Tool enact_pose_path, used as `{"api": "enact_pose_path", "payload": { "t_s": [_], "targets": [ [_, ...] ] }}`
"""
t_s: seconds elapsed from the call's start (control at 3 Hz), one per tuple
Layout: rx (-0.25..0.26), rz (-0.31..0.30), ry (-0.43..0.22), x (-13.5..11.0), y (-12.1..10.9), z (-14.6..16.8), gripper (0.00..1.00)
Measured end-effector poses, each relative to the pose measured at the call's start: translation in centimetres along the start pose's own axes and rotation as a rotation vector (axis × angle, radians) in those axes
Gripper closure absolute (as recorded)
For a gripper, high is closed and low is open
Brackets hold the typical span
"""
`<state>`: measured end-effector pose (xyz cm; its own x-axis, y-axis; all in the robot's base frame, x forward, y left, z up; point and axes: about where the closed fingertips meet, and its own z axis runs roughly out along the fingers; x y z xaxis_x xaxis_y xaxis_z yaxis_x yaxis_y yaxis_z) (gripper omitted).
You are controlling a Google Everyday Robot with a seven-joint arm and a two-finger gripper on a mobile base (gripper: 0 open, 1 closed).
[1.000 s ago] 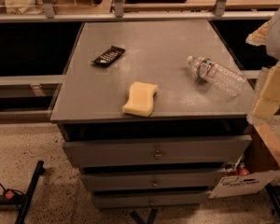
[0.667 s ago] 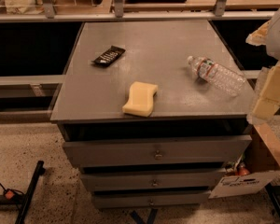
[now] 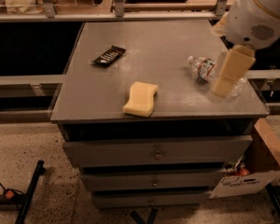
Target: Move rxbar chocolate near sponge
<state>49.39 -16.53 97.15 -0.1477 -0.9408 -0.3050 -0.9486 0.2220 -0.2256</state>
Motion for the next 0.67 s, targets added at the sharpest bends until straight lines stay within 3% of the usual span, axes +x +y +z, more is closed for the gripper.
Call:
{"api": "enact_pose_path", "payload": {
  "t_s": [0.33,0.67],
  "targets": [
    [-0.033,-0.011,-0.074,-6.0,-3.3,3.8,0.00],
    [-0.034,0.030,-0.140,-12.4,-6.0,7.2,0.00]
  ]
}}
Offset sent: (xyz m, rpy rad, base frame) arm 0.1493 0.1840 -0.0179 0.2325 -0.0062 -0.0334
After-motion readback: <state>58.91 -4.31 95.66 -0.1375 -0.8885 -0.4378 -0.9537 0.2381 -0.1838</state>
